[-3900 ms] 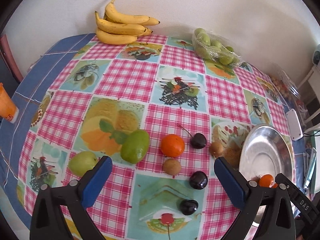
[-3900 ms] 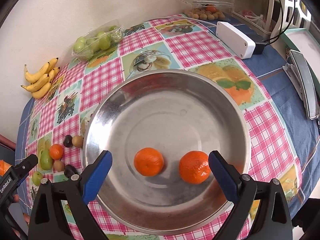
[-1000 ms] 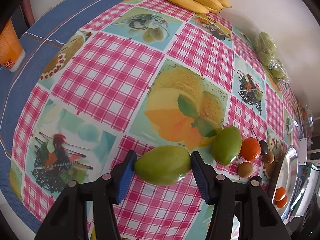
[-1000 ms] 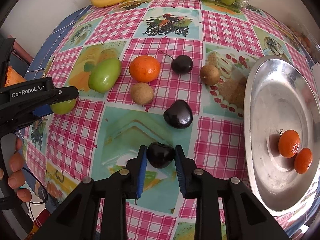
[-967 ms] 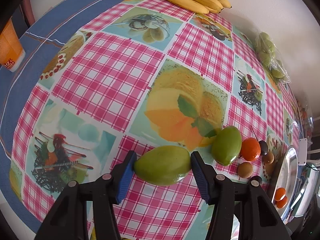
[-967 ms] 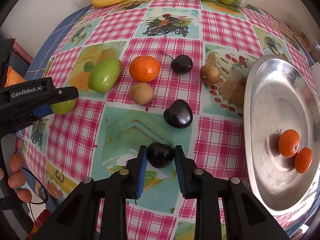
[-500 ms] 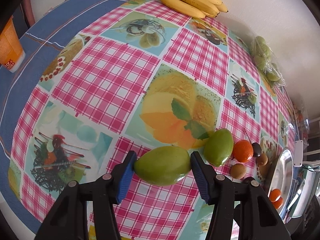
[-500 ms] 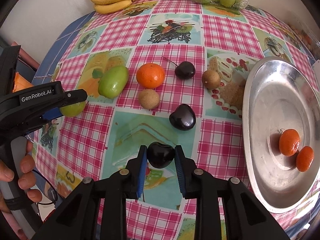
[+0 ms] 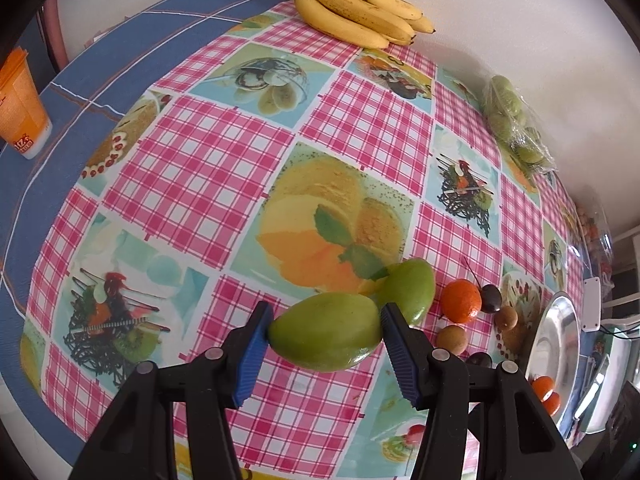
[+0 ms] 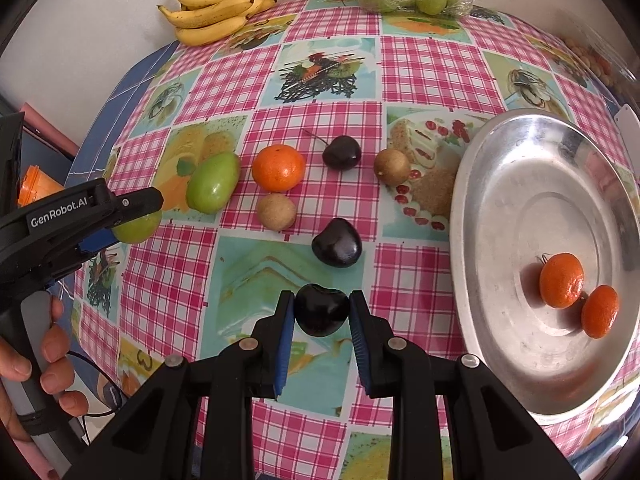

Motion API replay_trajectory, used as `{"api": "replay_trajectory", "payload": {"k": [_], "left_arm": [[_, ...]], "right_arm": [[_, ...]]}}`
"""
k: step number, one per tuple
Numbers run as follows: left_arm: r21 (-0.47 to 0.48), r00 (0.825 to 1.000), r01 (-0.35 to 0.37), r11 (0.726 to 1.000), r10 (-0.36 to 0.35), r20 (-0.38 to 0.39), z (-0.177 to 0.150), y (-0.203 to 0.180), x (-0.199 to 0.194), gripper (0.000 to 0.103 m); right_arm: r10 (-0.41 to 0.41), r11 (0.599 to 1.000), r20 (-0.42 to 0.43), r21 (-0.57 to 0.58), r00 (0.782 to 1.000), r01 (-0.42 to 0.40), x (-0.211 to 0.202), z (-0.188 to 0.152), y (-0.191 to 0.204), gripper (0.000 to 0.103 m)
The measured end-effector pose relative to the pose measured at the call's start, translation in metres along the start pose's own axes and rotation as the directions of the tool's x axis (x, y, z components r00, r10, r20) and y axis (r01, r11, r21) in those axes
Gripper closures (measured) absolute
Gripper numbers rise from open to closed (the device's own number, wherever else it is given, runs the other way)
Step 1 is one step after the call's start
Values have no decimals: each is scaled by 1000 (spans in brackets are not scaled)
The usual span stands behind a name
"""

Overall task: Organize fruits
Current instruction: 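Carry the green fruit with the left tool while the right tool carries the plum to the bowl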

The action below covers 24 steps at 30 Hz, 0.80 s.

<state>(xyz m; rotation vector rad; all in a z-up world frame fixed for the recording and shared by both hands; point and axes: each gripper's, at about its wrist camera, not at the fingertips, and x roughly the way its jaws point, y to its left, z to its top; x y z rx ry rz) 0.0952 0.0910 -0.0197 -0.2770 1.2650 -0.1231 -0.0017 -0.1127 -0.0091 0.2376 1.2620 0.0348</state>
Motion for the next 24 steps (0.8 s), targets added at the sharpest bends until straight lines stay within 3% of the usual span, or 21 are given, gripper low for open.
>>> {"api": "replay_trajectory", "payload": {"k": [24], "left_arm": [[144,1000,3,990,-5,13,-30,-70,-5,44]], "right_arm": [[46,991,75,119,996,-55,-29,3,-50,75]]}}
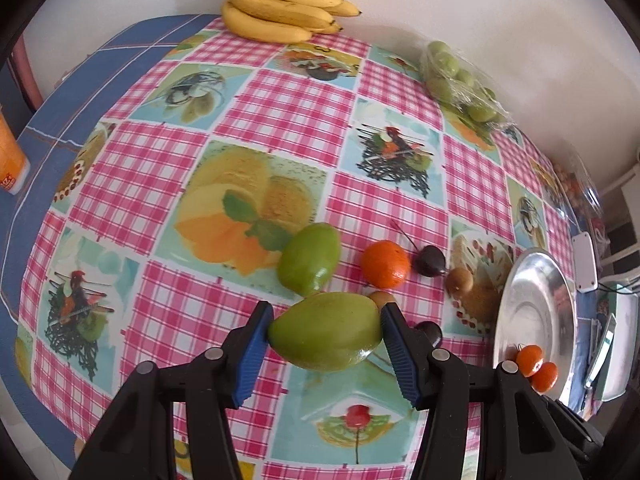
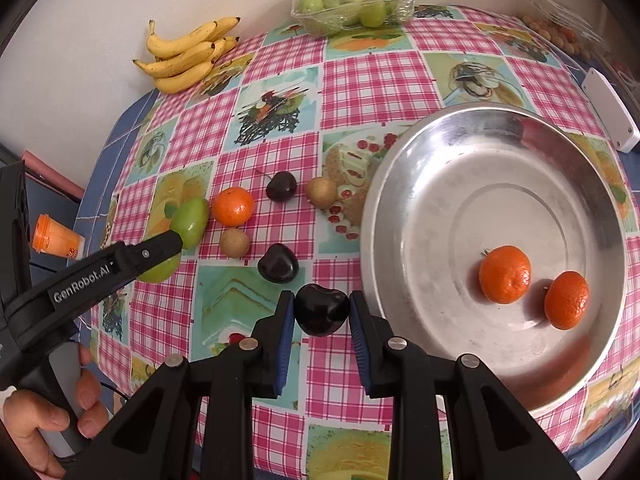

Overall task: Organize fruits
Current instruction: 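Carry the green fruit with the left tool while the right tool carries the plum to the bowl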

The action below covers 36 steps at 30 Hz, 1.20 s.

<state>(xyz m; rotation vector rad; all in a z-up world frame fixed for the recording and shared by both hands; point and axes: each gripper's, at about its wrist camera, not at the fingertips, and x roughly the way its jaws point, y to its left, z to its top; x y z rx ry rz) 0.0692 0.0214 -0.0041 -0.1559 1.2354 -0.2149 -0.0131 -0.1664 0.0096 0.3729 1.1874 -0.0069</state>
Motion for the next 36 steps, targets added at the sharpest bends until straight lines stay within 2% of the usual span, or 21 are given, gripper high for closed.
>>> {"api": "replay_trajectory", "payload": {"k": [10,24,29,36], "left_arm": [[71,1000,27,997,-26,-9,-13,-38,0,44],[196,998,60,979,-59,-9,-36,-98,1,44],[240,998,65,969,-67,1,-43,-116,1,44],[277,997,73,958,-79,13,-48,-135,3,44]], "right_arm": [[12,998,45,59,999,-15,-18,4,-26,74],[14,973,124,226,992,-42,-45,4,-88,74],[-52,963,142,270,989,12,-53,4,-109,74],[-78,943,151,331,985,24,-53,2,-130,74]]}}
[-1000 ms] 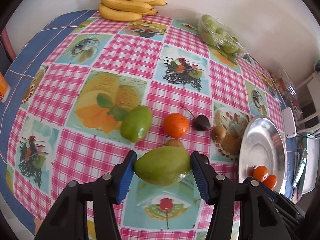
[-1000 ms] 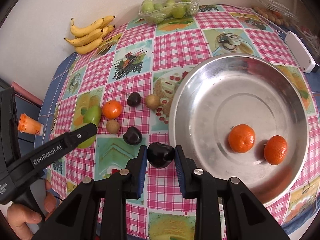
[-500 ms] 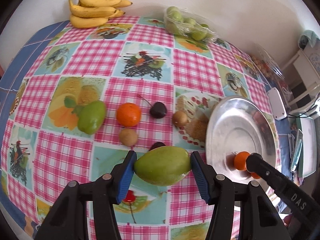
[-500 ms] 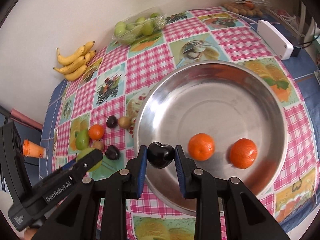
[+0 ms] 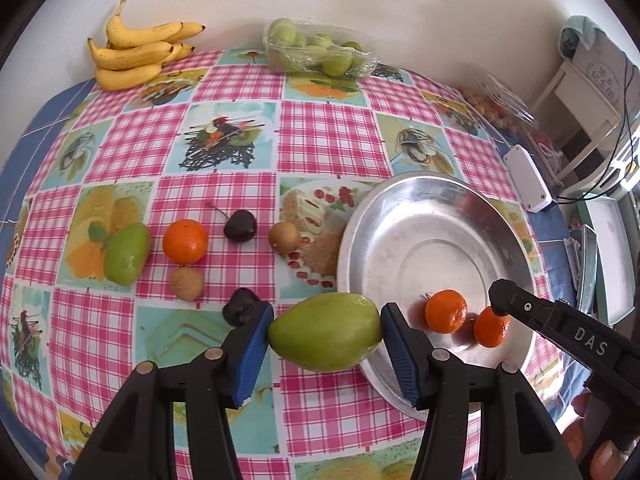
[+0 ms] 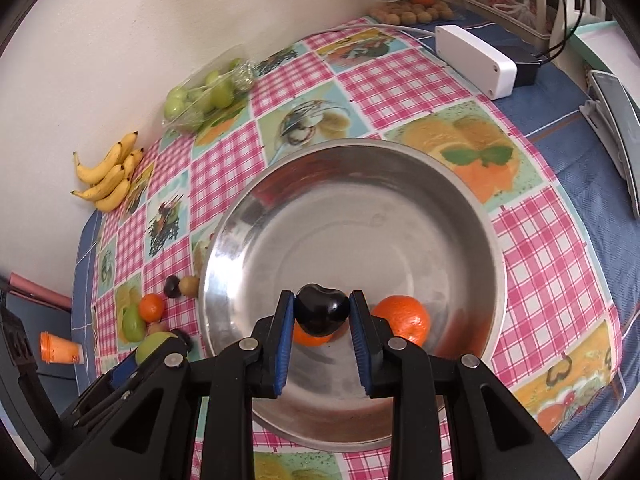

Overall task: Organize fruits
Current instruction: 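Carry the green fruit with the left tool while the right tool carries the plum to the bowl, then release the green fruit into the bowl with the left tool while the right tool drops the plum in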

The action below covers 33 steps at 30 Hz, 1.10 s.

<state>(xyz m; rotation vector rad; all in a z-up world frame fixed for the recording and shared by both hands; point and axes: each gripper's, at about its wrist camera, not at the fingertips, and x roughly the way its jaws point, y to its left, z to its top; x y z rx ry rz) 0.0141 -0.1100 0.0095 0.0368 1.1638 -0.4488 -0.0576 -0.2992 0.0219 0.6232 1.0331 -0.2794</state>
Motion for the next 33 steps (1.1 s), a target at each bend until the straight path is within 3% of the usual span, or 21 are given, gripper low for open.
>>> {"api": "replay_trajectory", "payload": {"k": [14,33], "left_arm": [[67,1000,19,998,-19,7,4,-33,18,44],[154,999,51,987,-52,6,1,-50,30,44]], "right_arm": [[-24,1000,46,-12,999,25,3,6,-4,74],[-58,998,16,-7,998,58,19,4,-11,74]]}}
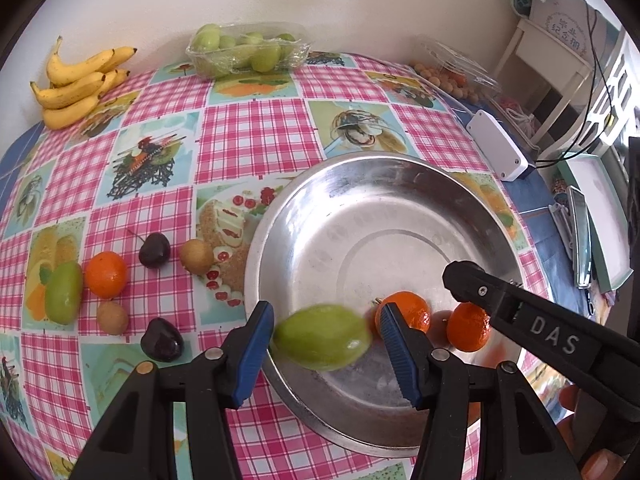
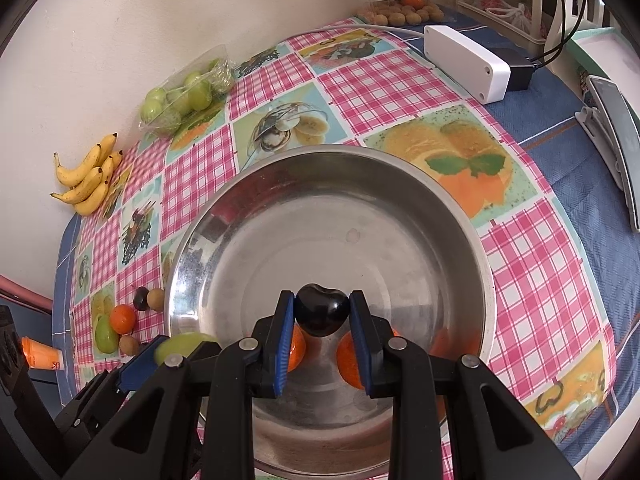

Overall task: Organize fruits
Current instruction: 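Release the green fruit into the bowl with the left tool while the right tool drops the plum in, then move the left tool to another green fruit while the right tool approaches a dark cherry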

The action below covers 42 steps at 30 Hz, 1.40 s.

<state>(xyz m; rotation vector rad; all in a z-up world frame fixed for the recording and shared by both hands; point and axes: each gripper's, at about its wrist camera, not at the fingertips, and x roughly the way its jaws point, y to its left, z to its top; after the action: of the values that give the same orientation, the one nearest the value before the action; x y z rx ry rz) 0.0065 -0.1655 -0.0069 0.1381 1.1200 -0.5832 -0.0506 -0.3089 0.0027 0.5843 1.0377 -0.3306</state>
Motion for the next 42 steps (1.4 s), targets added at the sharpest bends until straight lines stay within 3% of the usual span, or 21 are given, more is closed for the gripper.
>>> {"api": "replay_trajectory", "payload": {"k": [10,12,14,17,21,29,36,39,42], "left_arm": [[3,1000,-16,1000,16,8,2,3,-3,44],[-6,1000,-21,1000,21,11,3,7,-5,43],[-15,1000,-24,1000,24,10,2,10,-5,43],[-30,999,-37,999,37,7,3,16,-7,43],[-94,997,-82,992,83,4,4,31,-10,30],[-214,983,-186,959,184,-29,2,69,-12,2],[-288,966,-257,923,256,-42,-1,95,-19,0],[-310,960,-280,909,275,-59,-4,105,-19,0],[-326,958,-285,901,279,-65,-5,111,-19,0]], "right_arm": [[-3,1000,-7,4,1000,3,3,0,-1,73],[2,1000,-11,9,1000,-1,3,0,-2,57],[5,1000,-10,19,1000,-4,3,1,-3,48],[3,1000,-9,23,1000,-3,3,0,-4,47],[-9,1000,-2,22,1000,9,2,-1,-4,28],[-20,1000,-4,3,1000,20,2,-4,-1,18],[-26,999,-10,-38,1000,26,4,-5,4,17],[-26,998,-8,-51,1000,26,4,-5,7,7],[-25,998,-4,-64,1000,25,3,-6,9,7]]}}
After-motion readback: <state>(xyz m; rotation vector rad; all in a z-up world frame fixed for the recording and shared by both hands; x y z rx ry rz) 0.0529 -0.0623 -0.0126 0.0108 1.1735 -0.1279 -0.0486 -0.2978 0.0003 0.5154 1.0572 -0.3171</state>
